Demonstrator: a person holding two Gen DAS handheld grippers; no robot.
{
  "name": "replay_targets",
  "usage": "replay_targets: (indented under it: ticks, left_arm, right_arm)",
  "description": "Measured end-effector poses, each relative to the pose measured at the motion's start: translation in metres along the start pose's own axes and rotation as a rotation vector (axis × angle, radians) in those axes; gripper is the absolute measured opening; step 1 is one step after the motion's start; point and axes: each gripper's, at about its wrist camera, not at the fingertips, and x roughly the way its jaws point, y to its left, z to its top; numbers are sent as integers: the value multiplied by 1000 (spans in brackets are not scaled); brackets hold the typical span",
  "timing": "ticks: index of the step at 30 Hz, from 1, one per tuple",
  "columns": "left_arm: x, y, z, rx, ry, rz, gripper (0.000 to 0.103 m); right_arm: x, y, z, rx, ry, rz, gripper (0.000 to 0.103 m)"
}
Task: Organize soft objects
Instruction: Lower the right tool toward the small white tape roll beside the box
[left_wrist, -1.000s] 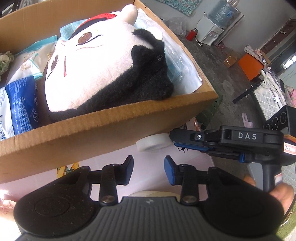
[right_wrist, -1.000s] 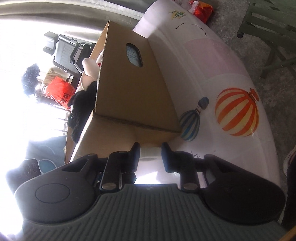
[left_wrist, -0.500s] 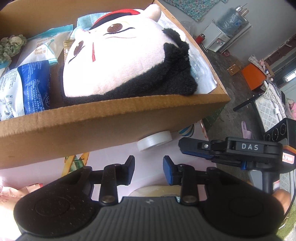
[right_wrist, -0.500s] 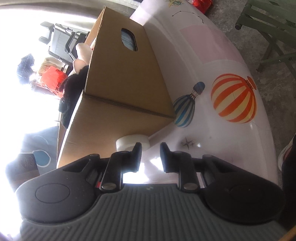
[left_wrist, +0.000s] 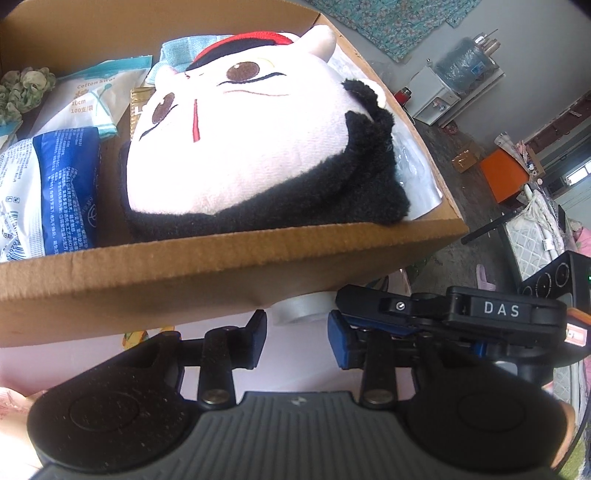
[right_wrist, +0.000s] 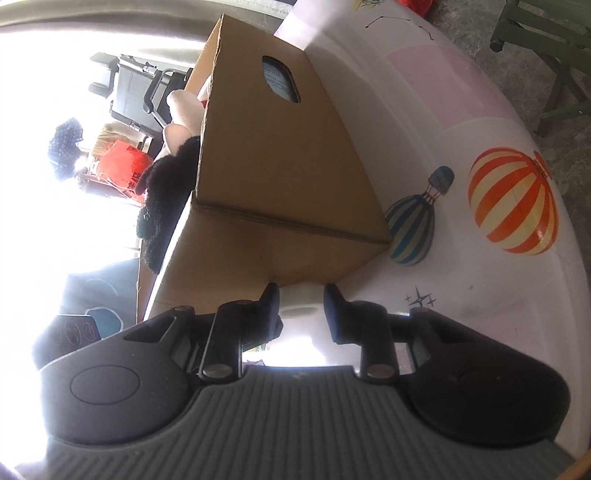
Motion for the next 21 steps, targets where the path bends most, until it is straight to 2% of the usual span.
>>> replay_targets:
  ticks: [4, 7, 10, 14, 18, 21]
  left_arm:
    - [4, -3, -2, 4, 27, -6, 33]
    - [5, -2, -5, 0, 56, -45, 33]
    - [3, -4, -11, 11, 65, -40, 33]
    - [-5, 1, -21, -19, 68, -60, 47]
    - [-12, 12, -20, -79, 41, -85, 51]
    - [-16, 22, -20, -115, 22, -79, 51]
  right_arm:
    - [3, 4, 1, -20, 27, -8, 30]
    - [5, 6, -2, -26, 59, -12, 32]
    - [4, 5, -3, -21, 82, -24, 33]
    - [2, -3, -2, 35, 107, -18, 35]
    - [7, -12, -1, 110, 116, -10, 44]
    - [7, -10, 0, 108, 101, -29, 49]
